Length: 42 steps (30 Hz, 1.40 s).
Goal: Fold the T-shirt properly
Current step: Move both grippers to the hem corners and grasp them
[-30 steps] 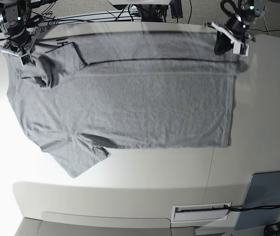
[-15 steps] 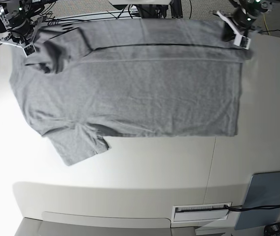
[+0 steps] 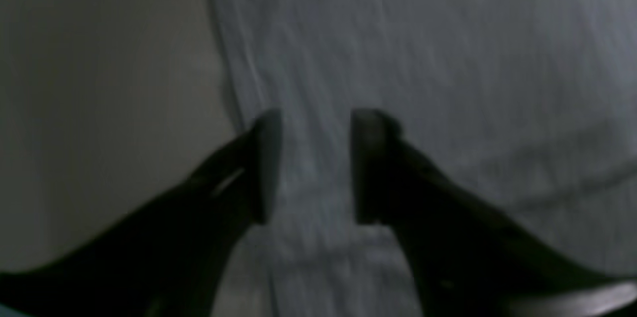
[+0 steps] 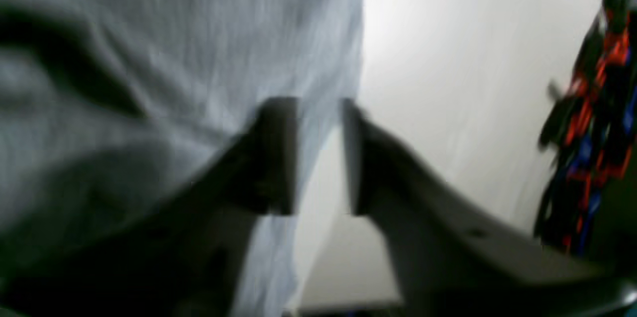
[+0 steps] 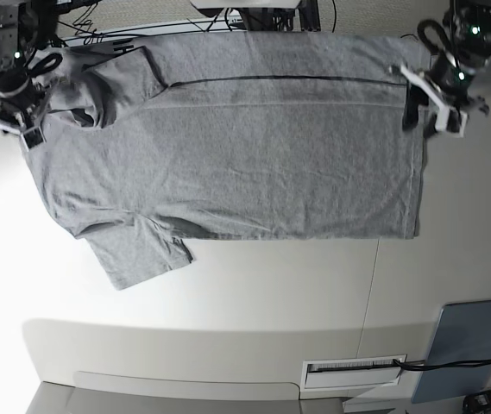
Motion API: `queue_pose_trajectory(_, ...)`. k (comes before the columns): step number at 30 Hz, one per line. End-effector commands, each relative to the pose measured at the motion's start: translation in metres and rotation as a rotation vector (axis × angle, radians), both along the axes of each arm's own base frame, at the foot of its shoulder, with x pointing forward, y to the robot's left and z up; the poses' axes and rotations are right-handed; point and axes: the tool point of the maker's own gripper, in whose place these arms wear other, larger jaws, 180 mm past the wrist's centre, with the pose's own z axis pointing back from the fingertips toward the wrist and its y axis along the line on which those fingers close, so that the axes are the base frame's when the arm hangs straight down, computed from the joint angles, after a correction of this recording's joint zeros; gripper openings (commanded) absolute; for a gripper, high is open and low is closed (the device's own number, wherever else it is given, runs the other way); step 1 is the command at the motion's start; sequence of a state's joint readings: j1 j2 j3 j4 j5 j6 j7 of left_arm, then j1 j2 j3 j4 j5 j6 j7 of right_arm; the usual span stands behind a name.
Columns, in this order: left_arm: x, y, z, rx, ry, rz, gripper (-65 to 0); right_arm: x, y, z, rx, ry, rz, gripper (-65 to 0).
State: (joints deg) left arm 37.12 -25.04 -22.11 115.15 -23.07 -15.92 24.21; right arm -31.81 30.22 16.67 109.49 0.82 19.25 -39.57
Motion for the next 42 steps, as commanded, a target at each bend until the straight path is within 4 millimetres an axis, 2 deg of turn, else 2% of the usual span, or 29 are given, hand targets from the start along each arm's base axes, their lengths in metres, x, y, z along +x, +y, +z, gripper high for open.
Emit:
queue_pose_trajectory(1, 0.014, 0.005, 0.011, -0.003, -0.042, 0.014, -38.9, 0.019, 0.001, 0.020, 0.009, -0.088, 0.019, -40.2)
queue_pose_trajectory(3, 0.033, 0.009, 0.011, -0.030, -0.048, 0.030, -38.9, 0.040, 0.011, 0.034, 0.069, -0.179, 0.039, -36.9)
queue_pose_trajectory(5, 0.054, 0.016, 0.008, -0.054, -0.053, 0.048, -38.9, 0.054, 0.016, 0.044, 0.122, -0.224, 0.031, -36.9)
queue_pose_trajectory(8, 0.086, 0.028, -0.001, -0.080, -0.044, 0.090, -38.9, 0.066, 0.015, 0.047, 0.139, -0.205, -0.016, -36.9)
queue_pose_trajectory(11, 0.115, 0.035, -0.015, -0.111, -0.021, 0.118, -38.9, 0.079, 0.028, 0.051, 0.158, -0.220, 0.012, -36.9)
queue_pose_trajectory(16, 0.154, 0.045, -0.047, -0.106, 0.061, 0.170, -38.9, 0.083, 0.059, 0.036, 0.186, -0.178, 0.090, -36.9)
queue_pose_trajectory(18, 0.170, 0.048, -0.055, -0.110, 0.086, 0.182, -38.9, 0.081, 0.068, 0.029, 0.183, -0.153, 0.112, -36.9)
queue_pose_trajectory(24, 0.206, 0.064, -0.056, -0.145, 0.112, 0.241, -38.9, 0.078, 0.074, 0.022, 0.178, -0.123, 0.125, -36.9)
queue_pose_trajectory(28, 0.214, 0.060, -0.058, -0.157, 0.150, 0.206, -38.9, 0.078, 0.074, 0.022, 0.178, -0.124, 0.125, -36.9)
queue_pose_trajectory(35, 0.205, 0.059, -0.078, -0.176, 0.221, 0.201, -38.9, 0.079, 0.074, 0.023, 0.179, -0.127, 0.127, -36.9)
queue_pose_trajectory(39, 0.196, 0.033, -0.081, -0.218, 0.277, 0.063, -38.9, 0.083, 0.079, 0.028, 0.192, -0.163, 0.149, -36.9)
queue_pose_trajectory(42, 0.195, 0.028, -0.082, -0.238, 0.285, 0.055, -39.0, 0.092, 0.084, 0.038, 0.208, -0.220, 0.178, -36.9)
